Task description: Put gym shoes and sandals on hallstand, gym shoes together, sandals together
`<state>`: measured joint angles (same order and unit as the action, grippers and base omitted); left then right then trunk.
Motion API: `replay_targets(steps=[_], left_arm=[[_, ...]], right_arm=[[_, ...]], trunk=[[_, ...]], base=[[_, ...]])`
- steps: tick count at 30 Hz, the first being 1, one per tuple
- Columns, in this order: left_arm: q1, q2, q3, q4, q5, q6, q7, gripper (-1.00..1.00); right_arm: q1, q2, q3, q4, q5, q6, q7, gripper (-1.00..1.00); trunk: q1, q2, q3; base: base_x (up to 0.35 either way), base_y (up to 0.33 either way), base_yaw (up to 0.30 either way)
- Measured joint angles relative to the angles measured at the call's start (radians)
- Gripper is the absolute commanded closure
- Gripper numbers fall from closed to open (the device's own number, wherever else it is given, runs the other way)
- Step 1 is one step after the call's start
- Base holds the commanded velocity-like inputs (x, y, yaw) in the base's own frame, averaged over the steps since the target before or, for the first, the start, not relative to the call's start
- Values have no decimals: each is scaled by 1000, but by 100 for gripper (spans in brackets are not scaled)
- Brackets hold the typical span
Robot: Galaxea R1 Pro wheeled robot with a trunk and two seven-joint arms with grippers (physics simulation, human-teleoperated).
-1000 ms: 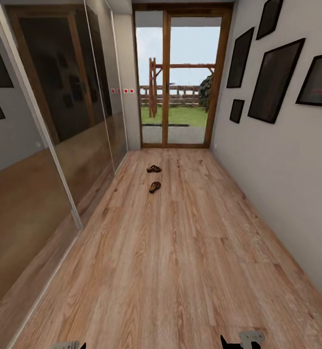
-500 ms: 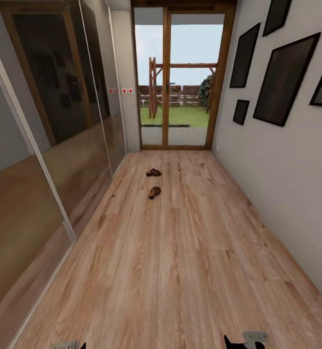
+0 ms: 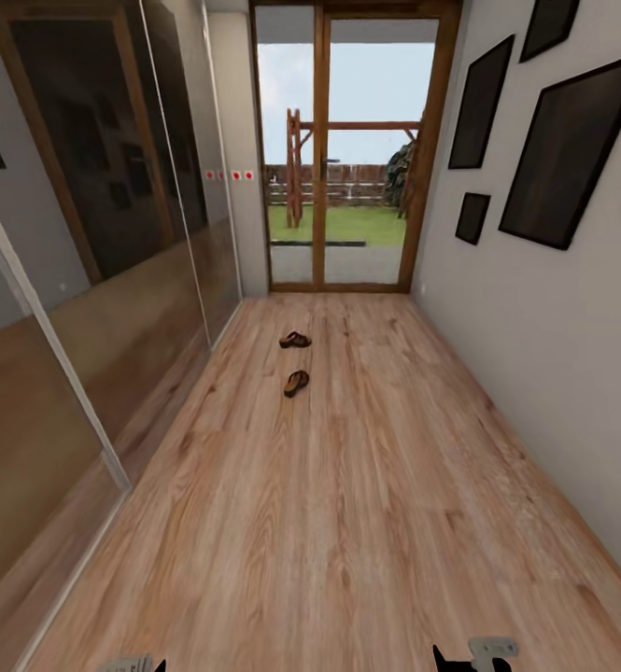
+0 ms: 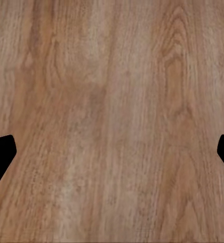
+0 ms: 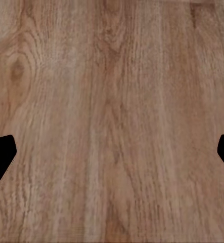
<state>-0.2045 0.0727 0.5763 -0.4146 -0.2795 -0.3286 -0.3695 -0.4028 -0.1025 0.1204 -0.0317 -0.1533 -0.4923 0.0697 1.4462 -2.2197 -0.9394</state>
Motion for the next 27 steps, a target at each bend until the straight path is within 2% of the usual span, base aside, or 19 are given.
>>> replay_targets(steps=[27], left_arm=[[0,0,1,0,1,0,0,-100]], right_arm=[[0,9,-1,-2,-1,0,2,-100]], trunk=[[0,0,0]], base=[[337,-88,0]])
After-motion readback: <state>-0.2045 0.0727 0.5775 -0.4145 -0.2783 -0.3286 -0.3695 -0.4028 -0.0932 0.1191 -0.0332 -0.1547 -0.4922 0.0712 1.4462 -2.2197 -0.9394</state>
